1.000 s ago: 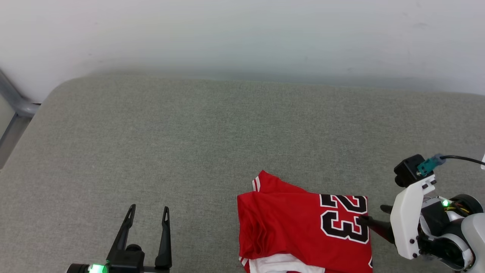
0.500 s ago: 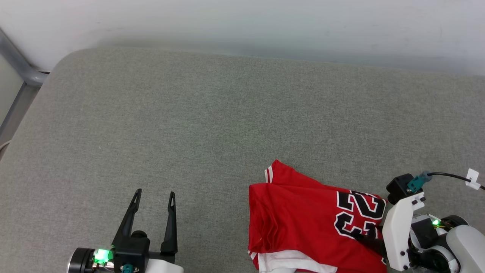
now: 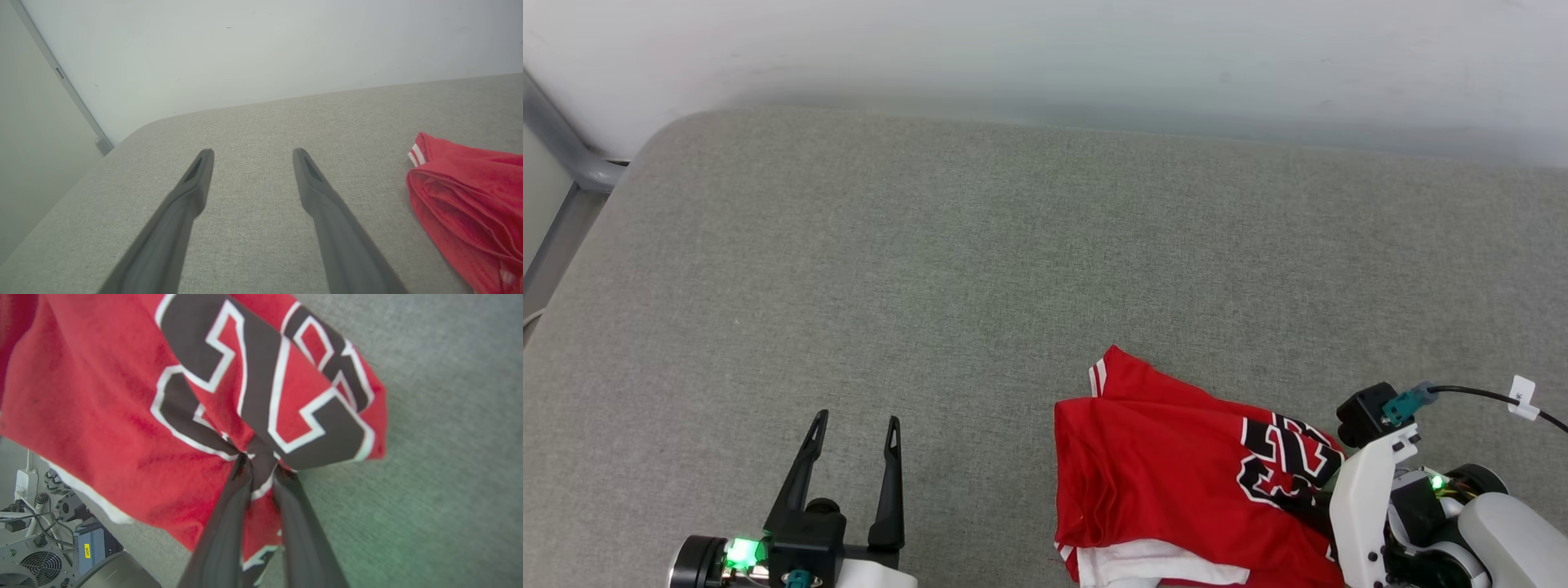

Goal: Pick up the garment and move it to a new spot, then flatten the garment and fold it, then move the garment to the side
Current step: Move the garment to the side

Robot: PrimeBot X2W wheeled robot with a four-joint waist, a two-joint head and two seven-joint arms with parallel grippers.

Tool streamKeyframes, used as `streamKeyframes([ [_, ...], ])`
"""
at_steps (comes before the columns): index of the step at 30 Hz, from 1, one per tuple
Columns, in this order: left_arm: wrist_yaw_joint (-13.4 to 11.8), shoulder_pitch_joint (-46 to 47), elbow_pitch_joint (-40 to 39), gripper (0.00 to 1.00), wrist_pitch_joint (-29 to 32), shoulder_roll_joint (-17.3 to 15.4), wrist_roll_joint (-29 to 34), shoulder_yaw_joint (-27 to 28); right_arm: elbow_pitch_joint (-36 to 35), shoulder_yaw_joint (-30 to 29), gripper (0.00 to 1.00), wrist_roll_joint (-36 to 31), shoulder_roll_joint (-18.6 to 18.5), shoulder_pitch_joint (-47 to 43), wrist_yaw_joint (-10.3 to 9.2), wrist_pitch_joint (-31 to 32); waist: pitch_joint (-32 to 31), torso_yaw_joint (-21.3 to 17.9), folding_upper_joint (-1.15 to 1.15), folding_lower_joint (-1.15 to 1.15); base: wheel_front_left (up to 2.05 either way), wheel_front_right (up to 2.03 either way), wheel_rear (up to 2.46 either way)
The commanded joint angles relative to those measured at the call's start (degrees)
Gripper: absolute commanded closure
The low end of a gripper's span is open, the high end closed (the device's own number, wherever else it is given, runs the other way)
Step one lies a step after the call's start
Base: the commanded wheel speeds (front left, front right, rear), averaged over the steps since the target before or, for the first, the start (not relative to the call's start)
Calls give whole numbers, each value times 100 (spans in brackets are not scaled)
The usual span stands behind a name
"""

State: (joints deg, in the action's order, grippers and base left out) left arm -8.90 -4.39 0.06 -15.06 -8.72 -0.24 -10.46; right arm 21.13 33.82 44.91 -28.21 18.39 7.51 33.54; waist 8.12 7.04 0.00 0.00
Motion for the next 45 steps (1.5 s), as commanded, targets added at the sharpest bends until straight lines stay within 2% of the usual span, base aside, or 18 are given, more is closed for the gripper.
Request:
streamKeyframes([
  [1,-10,-16,6,0,-15,-20,-23,8,48,153,100,72,76,-4,-5,-59,-16,-4,0,0,0,0,0],
  [7,-36,-62,0,0,-15,-18,-39,34,-169,244,100,106,-139,185,-7,-455,-50,-82,0,0,0,0,0],
  [11,-62,-102,-35,0,-15,-21,-42,64,-277,289,100,1,-368,327,-9,-635,-37,-285,0,0,0,0,0],
  [24,-96,56,-160,0,-14,-105,-21,219,-304,207,100,-452,-1047,853,-7,-999,251,-1447,0,0,0,0,0],
  [30,-134,136,-225,0,-14,-152,15,263,-198,71,100,-575,-1253,991,-7,-1185,389,-1822,0,0,0,0,0],
  [39,-130,322,-375,0,-14,-278,61,265,16,-173,100,-884,-1349,1397,-7,-1478,720,-1877,0,0,0,0,0],
  [45,-130,673,-588,0,-14,-447,152,253,511,-658,100,-1306,-1645,2002,-8,-1486,1373,-1708,0,0,0,0,0],
])
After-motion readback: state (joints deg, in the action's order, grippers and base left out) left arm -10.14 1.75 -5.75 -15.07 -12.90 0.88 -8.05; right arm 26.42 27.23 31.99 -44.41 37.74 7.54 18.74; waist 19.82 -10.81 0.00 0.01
